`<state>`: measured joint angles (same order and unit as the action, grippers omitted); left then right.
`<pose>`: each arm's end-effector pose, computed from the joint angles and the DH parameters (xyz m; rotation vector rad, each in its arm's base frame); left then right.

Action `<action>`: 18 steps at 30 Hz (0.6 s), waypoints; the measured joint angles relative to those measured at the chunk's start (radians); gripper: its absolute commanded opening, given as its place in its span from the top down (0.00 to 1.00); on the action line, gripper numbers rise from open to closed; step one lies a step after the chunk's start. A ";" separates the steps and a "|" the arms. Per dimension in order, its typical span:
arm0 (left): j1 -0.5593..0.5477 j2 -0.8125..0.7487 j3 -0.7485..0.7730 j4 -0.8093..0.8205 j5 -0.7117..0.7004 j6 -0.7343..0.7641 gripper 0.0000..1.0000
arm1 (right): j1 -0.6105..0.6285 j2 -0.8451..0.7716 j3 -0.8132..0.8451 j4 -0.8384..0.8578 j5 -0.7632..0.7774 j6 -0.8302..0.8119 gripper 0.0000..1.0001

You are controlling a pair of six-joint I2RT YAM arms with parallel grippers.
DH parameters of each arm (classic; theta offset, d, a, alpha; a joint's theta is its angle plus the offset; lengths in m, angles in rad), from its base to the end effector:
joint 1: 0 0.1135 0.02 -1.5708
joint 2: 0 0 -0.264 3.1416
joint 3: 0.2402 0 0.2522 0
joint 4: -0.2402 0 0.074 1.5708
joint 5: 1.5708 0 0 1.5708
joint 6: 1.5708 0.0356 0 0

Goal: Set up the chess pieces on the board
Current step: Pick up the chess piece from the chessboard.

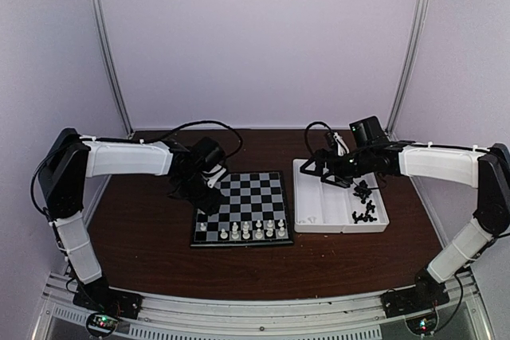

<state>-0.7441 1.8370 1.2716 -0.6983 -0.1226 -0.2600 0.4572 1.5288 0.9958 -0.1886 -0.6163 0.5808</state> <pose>0.2689 -0.2416 0.1834 0.6484 2.7379 -0.0582 0.2850 0.1631 0.2364 -0.1983 2.4391 1.2126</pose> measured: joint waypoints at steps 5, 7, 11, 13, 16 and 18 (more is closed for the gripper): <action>0.008 -0.005 -0.018 0.033 0.001 -0.008 0.58 | -0.005 -0.005 0.000 -0.029 0.042 -0.033 0.02; 0.013 -0.009 -0.031 0.040 0.004 -0.010 0.60 | -0.005 -0.005 0.000 -0.033 0.050 -0.037 0.03; 0.018 -0.014 -0.040 0.042 0.006 -0.010 0.66 | -0.005 -0.005 0.008 -0.047 0.053 -0.036 0.04; 0.019 -0.014 -0.041 0.044 0.005 -0.010 0.70 | -0.005 -0.005 0.016 -0.047 0.053 -0.035 0.04; 0.023 -0.014 -0.049 0.047 0.005 -0.009 0.70 | -0.005 -0.005 0.021 -0.047 0.053 -0.035 0.04; 0.026 -0.014 -0.056 0.046 0.005 -0.009 0.71 | -0.005 -0.005 0.021 -0.047 0.053 -0.035 0.04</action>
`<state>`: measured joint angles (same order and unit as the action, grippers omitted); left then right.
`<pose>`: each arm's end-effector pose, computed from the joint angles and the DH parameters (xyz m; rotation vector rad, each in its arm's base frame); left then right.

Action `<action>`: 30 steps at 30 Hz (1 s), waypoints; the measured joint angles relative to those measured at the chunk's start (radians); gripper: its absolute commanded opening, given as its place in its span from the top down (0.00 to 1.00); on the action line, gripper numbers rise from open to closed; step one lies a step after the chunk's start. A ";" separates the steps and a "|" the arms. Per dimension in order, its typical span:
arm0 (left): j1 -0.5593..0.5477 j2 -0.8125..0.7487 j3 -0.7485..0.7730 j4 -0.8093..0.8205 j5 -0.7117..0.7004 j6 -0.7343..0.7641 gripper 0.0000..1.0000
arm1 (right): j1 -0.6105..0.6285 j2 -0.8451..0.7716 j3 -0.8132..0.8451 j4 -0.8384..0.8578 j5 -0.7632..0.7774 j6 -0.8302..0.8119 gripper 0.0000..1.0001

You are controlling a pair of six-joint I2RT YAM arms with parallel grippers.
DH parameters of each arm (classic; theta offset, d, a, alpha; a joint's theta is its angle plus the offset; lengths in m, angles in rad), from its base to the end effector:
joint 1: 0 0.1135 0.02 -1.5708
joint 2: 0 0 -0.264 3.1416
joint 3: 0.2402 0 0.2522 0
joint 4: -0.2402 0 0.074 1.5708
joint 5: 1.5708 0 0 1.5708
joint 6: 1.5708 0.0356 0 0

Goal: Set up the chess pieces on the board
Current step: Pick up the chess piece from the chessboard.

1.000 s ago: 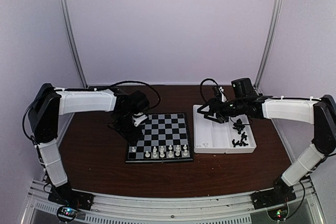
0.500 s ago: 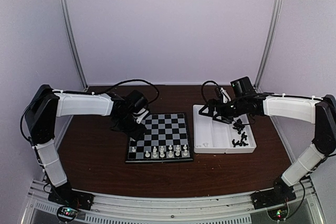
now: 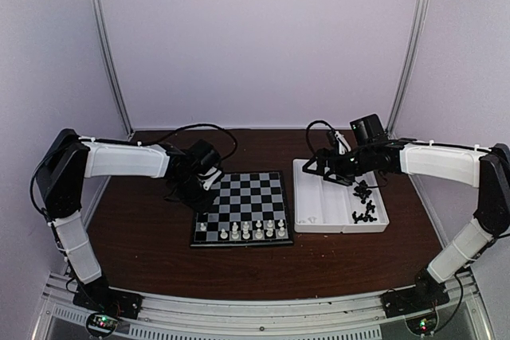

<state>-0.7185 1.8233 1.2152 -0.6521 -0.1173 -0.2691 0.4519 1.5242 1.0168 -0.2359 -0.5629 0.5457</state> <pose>0.2698 -0.2303 0.1743 0.6015 2.7475 -0.0633 0.2864 0.1601 0.2402 -0.1947 2.4477 1.1301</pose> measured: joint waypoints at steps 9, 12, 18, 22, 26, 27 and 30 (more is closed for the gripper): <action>0.000 0.000 -0.002 0.000 0.002 0.000 0.87 | 0.000 0.000 0.000 0.000 0.000 0.002 0.04; 0.000 0.000 -0.002 0.000 0.002 0.000 0.91 | 0.000 0.000 0.000 0.000 0.000 0.003 0.04; 0.000 -0.001 -0.002 0.000 0.005 0.000 0.97 | 0.000 0.000 0.000 0.000 0.000 0.003 0.04; 0.002 -0.006 -0.002 -0.004 0.027 0.002 0.98 | 0.000 0.000 0.000 0.000 0.000 0.003 0.04; 0.003 -0.027 -0.002 -0.002 0.076 0.006 0.98 | 0.000 0.000 0.000 0.000 0.000 0.003 0.04; 0.004 -0.034 -0.002 -0.002 0.092 0.007 0.98 | 0.000 0.000 0.000 0.000 0.000 0.003 0.04; 0.003 -0.050 -0.002 0.000 0.135 0.008 0.98 | 0.000 0.000 0.000 0.001 0.000 0.004 0.04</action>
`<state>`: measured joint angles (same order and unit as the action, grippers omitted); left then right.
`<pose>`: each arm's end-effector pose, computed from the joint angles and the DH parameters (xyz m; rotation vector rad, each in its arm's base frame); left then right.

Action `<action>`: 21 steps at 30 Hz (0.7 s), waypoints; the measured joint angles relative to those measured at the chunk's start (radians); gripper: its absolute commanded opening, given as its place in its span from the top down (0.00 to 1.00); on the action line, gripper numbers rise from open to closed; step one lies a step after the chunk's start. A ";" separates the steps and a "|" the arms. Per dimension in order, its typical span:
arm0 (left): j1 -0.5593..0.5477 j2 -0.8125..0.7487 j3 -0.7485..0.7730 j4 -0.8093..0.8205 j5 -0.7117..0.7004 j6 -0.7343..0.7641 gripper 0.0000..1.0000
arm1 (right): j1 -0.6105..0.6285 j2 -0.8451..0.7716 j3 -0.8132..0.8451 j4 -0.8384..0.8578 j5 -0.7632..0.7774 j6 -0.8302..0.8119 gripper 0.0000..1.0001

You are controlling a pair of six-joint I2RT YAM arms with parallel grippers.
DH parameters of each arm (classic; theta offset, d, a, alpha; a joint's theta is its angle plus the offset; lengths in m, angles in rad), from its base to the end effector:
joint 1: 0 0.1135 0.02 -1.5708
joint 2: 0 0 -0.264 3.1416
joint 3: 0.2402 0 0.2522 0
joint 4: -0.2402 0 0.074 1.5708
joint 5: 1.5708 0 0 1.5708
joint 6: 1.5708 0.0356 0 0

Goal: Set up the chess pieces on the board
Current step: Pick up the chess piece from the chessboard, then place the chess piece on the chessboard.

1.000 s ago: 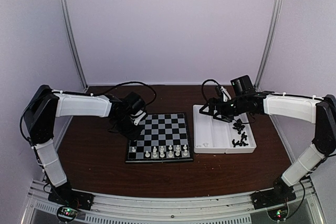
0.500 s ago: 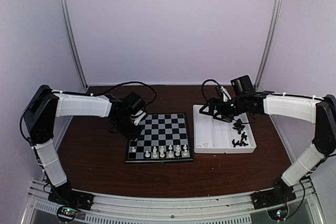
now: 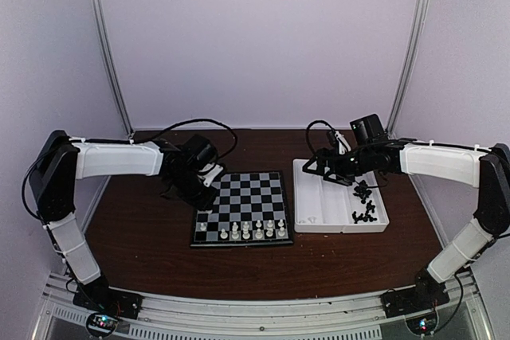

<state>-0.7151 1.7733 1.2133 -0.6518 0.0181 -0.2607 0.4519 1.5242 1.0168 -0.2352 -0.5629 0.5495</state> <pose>0.2646 -0.2306 0.1902 0.6400 2.7476 -0.2625 0.2865 0.1602 0.2402 -0.1903 2.4484 1.1319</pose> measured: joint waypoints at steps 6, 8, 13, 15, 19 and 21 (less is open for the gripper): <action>-0.008 -0.006 0.000 0.010 0.077 0.013 0.98 | 0.000 0.000 0.000 0.000 0.000 0.002 0.05; -0.016 -0.006 0.000 0.013 0.095 0.020 0.98 | 0.000 0.000 0.000 0.000 0.000 0.003 0.05; -0.045 -0.006 0.000 0.020 0.124 0.035 0.98 | 0.000 0.000 0.000 0.003 0.000 0.004 0.05; -0.051 -0.005 0.000 0.022 0.135 0.039 0.97 | 0.000 0.000 0.000 0.005 0.000 0.004 0.04; -0.060 -0.005 -0.001 0.023 0.147 0.042 0.97 | 0.000 0.000 0.000 0.007 0.000 0.004 0.05; -0.065 -0.005 -0.005 0.023 0.148 0.042 0.97 | 0.000 0.000 0.000 0.007 0.000 0.004 0.05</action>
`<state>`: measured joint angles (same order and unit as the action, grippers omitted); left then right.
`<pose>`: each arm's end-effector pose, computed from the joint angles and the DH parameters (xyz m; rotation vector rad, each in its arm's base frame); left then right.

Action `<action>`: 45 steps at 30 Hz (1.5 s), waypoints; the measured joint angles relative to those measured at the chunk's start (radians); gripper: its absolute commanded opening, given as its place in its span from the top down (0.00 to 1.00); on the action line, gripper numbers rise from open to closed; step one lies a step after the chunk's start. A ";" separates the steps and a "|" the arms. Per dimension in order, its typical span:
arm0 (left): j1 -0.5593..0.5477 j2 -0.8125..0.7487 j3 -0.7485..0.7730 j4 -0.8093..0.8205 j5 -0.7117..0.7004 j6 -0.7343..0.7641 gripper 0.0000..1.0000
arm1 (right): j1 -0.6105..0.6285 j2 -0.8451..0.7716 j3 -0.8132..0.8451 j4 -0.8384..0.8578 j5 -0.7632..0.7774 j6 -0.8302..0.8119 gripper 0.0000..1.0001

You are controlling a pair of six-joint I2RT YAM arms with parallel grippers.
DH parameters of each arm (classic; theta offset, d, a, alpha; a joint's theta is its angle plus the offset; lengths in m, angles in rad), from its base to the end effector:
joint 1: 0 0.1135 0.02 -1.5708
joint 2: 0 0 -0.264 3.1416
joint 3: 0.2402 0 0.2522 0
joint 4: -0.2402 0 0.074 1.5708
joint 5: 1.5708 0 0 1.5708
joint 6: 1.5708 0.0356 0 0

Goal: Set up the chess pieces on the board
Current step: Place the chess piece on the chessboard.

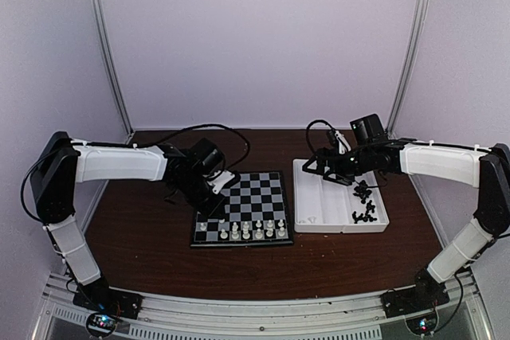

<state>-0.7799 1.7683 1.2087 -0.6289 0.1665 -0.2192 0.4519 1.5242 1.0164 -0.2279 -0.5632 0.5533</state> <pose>0.2461 -0.2517 0.1919 0.8321 2.7235 -0.4725 0.2869 0.1604 0.2407 -0.1883 2.4425 1.1352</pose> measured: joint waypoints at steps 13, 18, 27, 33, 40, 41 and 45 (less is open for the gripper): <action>-0.023 0.010 -0.005 0.000 0.001 0.000 0.97 | 0.000 0.000 0.000 0.004 0.000 0.002 0.05; -0.025 0.015 -0.010 0.002 0.000 0.000 0.97 | 0.000 0.000 0.000 0.008 0.000 0.003 0.05; -0.027 0.026 -0.018 0.010 -0.002 0.000 0.96 | 0.000 0.000 0.000 0.008 -0.001 0.003 0.05; -0.027 0.030 -0.018 0.021 -0.002 -0.001 0.89 | 0.000 0.000 0.000 0.008 -0.001 0.003 0.04; -0.027 0.035 -0.018 0.027 -0.004 -0.003 0.81 | 0.000 0.000 0.000 0.008 -0.001 0.003 0.04; -0.027 0.035 -0.018 0.027 -0.005 -0.003 0.80 | 0.000 0.000 0.000 0.008 -0.001 0.003 0.05; -0.027 0.035 -0.018 0.027 -0.006 -0.004 0.80 | 0.000 0.000 0.000 0.008 -0.001 0.003 0.05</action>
<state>-0.8074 1.8038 1.1912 -0.6014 0.1608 -0.2230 0.4519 1.5242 1.0164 -0.2199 -0.5640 0.5564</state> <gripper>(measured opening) 0.198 0.955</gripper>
